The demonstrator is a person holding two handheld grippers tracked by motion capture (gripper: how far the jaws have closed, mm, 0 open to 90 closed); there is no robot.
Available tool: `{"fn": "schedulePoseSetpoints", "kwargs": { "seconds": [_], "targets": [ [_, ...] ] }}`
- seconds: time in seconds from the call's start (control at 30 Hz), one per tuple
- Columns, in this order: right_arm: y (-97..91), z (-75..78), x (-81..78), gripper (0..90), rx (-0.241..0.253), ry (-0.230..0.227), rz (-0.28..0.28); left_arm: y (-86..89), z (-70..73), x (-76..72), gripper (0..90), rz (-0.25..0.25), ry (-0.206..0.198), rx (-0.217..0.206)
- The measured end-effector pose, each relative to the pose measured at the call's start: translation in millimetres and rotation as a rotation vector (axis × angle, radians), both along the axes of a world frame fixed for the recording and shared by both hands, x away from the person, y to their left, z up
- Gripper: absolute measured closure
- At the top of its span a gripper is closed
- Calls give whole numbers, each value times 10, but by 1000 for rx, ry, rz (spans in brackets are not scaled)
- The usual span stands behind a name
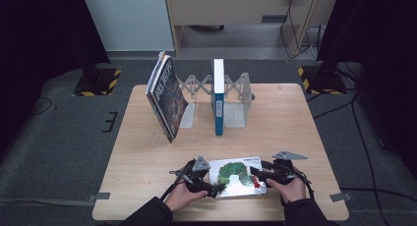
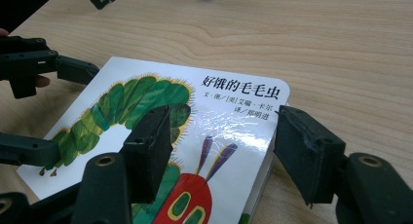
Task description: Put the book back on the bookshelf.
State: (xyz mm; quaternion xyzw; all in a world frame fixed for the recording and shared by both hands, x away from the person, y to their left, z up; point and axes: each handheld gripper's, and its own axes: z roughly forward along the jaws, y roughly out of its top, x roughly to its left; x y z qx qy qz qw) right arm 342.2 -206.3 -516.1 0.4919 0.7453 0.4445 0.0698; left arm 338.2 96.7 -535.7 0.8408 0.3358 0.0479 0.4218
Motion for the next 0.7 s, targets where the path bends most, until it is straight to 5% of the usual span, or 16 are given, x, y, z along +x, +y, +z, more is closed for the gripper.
{"fn": "schedulePoseSetpoints", "kwargs": {
  "seconds": [0.7],
  "targets": [
    [-6, 58, 25, 399, 117, -43, -60, 12, 1, 39, 26, 19, -1, -15]
  ]
}}
